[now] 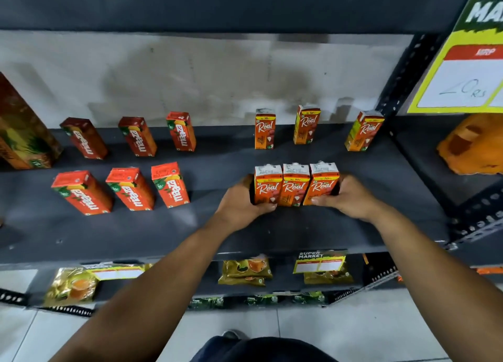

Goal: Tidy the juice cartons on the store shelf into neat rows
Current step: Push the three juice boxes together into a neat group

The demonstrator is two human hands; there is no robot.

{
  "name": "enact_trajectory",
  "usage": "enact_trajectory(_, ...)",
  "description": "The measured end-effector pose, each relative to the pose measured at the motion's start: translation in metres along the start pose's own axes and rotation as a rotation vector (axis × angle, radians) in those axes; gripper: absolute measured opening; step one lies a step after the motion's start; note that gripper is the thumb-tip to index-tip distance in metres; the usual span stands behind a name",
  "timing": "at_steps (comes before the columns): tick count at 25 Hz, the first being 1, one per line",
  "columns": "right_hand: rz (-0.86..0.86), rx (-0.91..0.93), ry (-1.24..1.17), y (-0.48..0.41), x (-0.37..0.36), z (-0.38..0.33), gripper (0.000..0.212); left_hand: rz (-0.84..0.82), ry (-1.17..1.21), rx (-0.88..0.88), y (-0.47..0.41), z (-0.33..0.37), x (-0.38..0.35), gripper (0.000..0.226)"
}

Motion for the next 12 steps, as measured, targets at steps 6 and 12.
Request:
enact_trajectory(6, 0.046, -0.023, 0.143, -0.007, -0.013, 0.005, 0.076, -0.106, 0.115, 0.092, -0.01, 0.01, -0.004, 0.061)
enact_trajectory(12, 0.066, -0.02, 0.207, 0.008, -0.006, 0.014, 0.071, -0.041, 0.149, 0.109, 0.004, 0.019, -0.021, 0.065)
Point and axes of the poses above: each hand's wrist, its own y-axis away from the middle knuckle, its own x-axis out of the back of the hand, z = x × y, the point moved 7 cm from there along -y, towards the middle knuckle, and after that the axes turned 9 degrees about -y, right-handed, at the moved point
